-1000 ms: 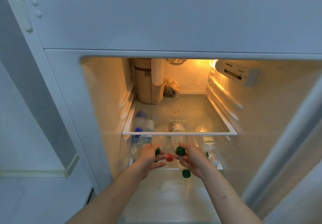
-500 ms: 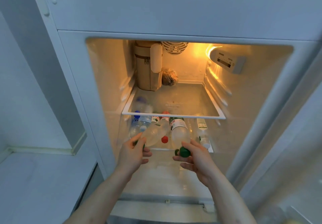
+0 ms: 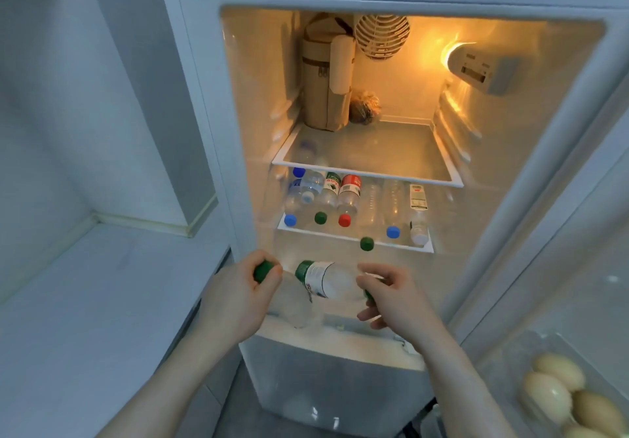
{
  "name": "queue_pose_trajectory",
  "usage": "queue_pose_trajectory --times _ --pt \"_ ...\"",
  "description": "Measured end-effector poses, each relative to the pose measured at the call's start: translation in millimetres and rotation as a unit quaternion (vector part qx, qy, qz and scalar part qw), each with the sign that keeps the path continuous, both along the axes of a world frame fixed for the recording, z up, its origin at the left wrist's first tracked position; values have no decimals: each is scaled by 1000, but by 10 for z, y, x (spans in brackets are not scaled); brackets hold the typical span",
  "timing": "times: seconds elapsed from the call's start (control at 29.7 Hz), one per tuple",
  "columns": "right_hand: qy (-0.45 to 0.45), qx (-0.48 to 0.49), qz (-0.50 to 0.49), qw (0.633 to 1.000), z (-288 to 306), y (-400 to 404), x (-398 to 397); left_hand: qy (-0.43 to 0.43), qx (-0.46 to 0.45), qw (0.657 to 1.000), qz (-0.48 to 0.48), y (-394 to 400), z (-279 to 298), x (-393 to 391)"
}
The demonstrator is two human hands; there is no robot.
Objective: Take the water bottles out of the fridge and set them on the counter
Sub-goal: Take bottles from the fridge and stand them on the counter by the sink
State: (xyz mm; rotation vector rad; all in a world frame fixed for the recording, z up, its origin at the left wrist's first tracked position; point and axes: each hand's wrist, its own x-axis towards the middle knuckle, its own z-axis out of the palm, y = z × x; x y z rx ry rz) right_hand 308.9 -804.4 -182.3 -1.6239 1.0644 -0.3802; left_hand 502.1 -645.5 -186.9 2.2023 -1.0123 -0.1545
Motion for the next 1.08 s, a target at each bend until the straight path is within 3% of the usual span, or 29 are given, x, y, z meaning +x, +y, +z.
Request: queue_pose_trajectory --times 0.2,0.4,0.78,1.08 --pt "89 -160 111 977 34 333 173 -7 97 995 -3 534 -218 -66" --pt "166 -199 253 932 -58 891 440 38 127 991 35 1307 -384 -126" --pt "157 -226 399 875 -269 2346 835 97 107 979 143 3028 -662 -386" --pt "116 -234 539 801 -386 3552 1248 95 143 940 295 4312 -674 -735"
